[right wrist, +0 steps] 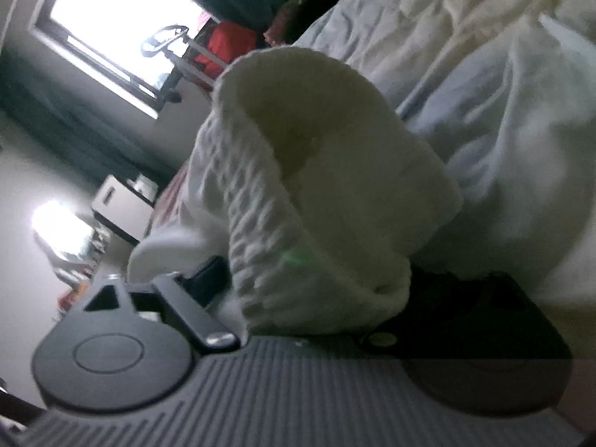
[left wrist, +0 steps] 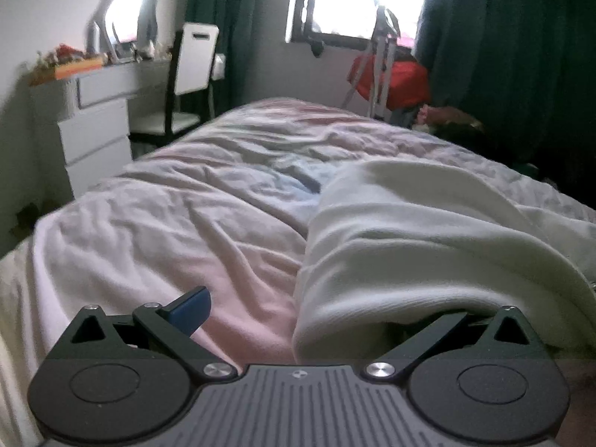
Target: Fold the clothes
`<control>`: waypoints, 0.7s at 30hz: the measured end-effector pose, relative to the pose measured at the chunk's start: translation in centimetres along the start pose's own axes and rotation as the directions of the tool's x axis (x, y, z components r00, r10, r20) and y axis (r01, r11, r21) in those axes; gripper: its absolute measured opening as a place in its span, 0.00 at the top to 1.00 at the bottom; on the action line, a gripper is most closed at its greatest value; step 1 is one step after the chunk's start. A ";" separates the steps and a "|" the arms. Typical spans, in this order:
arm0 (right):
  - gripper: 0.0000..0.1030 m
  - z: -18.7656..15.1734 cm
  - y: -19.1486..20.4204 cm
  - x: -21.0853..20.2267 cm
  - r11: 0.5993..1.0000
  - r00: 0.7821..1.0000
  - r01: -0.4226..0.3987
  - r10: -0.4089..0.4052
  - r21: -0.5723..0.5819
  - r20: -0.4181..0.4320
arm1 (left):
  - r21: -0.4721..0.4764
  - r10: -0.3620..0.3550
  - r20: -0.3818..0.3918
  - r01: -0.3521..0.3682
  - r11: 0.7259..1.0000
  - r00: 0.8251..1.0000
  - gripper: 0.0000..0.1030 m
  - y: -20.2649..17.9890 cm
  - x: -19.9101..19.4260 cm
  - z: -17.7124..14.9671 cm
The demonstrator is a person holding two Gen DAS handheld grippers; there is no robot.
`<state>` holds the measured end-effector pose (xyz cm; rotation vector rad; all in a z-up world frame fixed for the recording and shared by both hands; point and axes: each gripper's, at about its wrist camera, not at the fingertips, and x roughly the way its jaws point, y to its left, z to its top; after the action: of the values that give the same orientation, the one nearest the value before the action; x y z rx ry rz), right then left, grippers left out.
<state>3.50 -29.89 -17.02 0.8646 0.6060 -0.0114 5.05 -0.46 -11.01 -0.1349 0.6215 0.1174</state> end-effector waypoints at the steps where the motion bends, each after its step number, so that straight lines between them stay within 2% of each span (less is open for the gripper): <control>1: 0.36 0.0 0.4 -0.4 1.000 1.000 0.006 -0.006 -0.015 0.009 | -0.006 -0.012 -0.016 0.011 1.000 1.000 0.00 0.2 0.1 0.1; 2: 0.42 0.1 0.8 -0.8 0.999 1.000 0.012 -0.012 -0.030 0.018 | -0.017 -0.031 -0.034 0.031 0.999 0.999 0.01 0.4 0.0 0.2; 3: 0.55 0.1 1.2 -1.3 0.999 0.999 0.016 -0.015 -0.041 0.029 | -0.019 -0.050 -0.052 0.049 0.999 0.997 0.01 0.6 -0.1 0.2; 4: 0.64 0.2 1.5 -1.9 0.999 0.999 0.012 -0.010 -0.038 0.051 | -0.022 -0.068 -0.071 0.067 0.998 0.995 0.02 0.7 -0.2 0.3; 6: 0.69 0.5 2.0 -3.2 0.999 0.996 0.005 -0.001 -0.035 0.093 | -0.024 -0.109 -0.105 0.107 0.994 0.988 0.03 1.0 -0.5 0.3; 9: 0.72 1.1 2.7 -4.3 0.999 0.988 -0.009 0.016 -0.045 0.156 | -0.060 -0.223 -0.125 0.217 0.974 0.967 0.04 1.7 -1.9 0.4; 10: 0.72 1.3 2.8 -4.6 0.999 0.985 -0.012 0.020 -0.044 0.173 | -0.088 -0.276 -0.114 0.267 0.960 0.954 0.04 2.2 -2.5 0.6; 13: 0.72 1.8 2.3 -4.2 1.000 0.982 -0.005 0.007 -0.013 0.191 | -0.210 -0.448 -0.009 0.436 0.875 0.894 0.00 4.4 -4.2 1.6; 16: 0.72 1.8 1.6 -3.8 1.000 0.983 0.007 -0.007 0.002 0.183 | -0.300 -0.532 0.069 0.526 0.796 0.844 0.00 5.7 -3.7 2.5; 19: 0.72 1.7 1.2 -3.5 1.000 0.984 0.015 -0.016 0.009 0.180 | -0.384 -0.563 0.010 0.523 0.761 0.826 0.00 5.8 -0.3 2.5; 21: 0.72 1.7 1.1 -3.5 1.000 0.984 0.019 -0.021 0.008 0.179 | -0.459 -0.590 -0.038 0.510 0.728 0.807 0.02 5.6 2.5 1.8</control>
<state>1.70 -31.17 -13.64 0.8535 0.4456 -0.1086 7.29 5.47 -11.55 -0.7679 0.7077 -0.3528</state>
